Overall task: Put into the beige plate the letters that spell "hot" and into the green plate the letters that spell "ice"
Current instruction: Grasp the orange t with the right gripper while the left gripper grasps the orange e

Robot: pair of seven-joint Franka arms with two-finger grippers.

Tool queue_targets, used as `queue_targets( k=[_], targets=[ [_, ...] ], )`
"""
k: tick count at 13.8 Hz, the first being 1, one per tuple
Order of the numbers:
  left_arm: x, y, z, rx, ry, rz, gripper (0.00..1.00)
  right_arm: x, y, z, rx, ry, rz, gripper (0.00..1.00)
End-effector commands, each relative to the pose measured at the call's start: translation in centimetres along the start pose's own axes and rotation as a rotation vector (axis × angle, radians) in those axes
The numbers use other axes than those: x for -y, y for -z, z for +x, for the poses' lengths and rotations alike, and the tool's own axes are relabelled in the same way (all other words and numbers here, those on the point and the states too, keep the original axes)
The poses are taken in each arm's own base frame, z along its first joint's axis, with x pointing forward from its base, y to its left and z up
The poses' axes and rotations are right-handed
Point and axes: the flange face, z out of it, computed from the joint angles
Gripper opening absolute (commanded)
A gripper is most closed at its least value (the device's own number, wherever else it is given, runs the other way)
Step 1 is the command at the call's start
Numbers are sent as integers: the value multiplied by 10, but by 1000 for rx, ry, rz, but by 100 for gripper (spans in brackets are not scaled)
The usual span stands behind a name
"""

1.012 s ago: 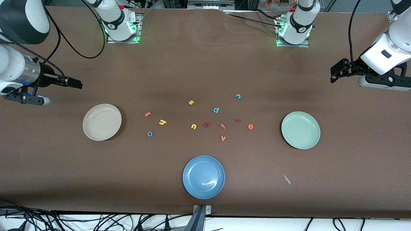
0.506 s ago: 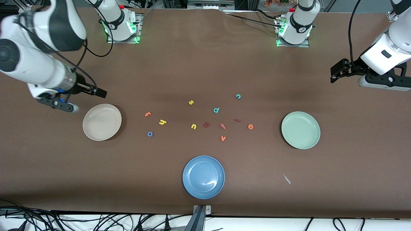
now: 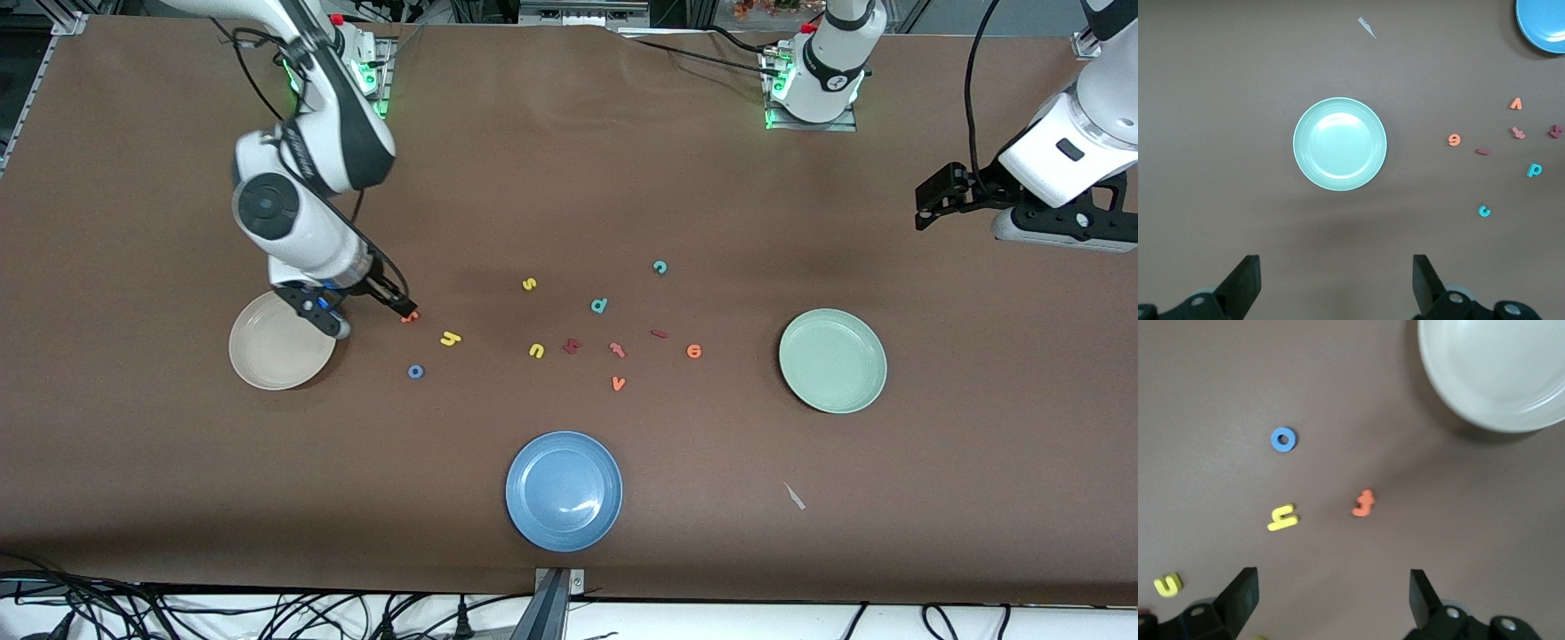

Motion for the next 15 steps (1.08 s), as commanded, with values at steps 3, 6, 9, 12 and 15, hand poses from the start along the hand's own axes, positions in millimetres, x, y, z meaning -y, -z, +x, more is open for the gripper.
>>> queue_targets(
  k=[3,6,9,12,15],
  targets=[
    [-2,6,2,5,-22,12,100,-2,-66,-5,-21,-99,60,100],
    [-11,-2,6,21,-45,-2,100,-23,-100,4,-34,-114,64,100],
    [-37,-12,9,38,-95,-3,100,-29,-110,10,-30,-125,46,99],
    [-69,-55,27,108,-142,-22,100,-33,-117,12,-27,-127,32,94],
    [-97,-107,50,186,-179,-40,100,-36,-122,16,-30,-123,31,88]
  ],
)
